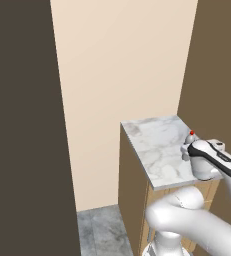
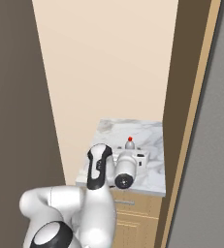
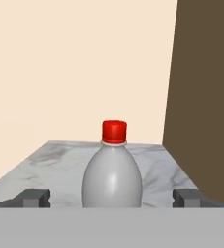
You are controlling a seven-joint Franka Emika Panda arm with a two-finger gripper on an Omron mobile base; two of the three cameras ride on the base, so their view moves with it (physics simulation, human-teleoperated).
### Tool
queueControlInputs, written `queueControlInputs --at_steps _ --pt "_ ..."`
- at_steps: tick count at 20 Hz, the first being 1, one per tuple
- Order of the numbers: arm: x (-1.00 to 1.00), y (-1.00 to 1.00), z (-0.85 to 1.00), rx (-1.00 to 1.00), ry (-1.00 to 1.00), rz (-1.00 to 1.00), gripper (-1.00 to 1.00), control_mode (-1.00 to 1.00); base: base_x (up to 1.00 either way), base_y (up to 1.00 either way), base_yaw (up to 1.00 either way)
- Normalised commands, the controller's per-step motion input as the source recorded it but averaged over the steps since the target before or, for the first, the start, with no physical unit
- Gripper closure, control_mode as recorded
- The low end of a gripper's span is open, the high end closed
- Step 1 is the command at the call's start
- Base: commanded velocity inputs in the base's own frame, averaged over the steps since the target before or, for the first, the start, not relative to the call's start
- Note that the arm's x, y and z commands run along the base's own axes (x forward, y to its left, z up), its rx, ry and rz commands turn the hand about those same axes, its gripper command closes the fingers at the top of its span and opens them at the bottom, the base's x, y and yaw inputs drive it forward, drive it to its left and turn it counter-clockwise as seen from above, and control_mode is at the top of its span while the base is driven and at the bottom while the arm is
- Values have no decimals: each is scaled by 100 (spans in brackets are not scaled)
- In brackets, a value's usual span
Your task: Take the bottled waters from the counter and place them in the freezer to freeze. Close the freezer door after placing the bottles.
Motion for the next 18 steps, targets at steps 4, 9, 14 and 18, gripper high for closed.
queueControlInputs --at_steps 4,9,14,18 --pt "16 0 0 0 0 0 -100 -100 0 0 0" --pt "23 0 0 0 0 0 -100 -100 0 0 0" --pt "19 0 0 0 0 0 -100 -100 0 0 0" --pt "7 0 -1 0 1 0 -100 -100 0 0 0"
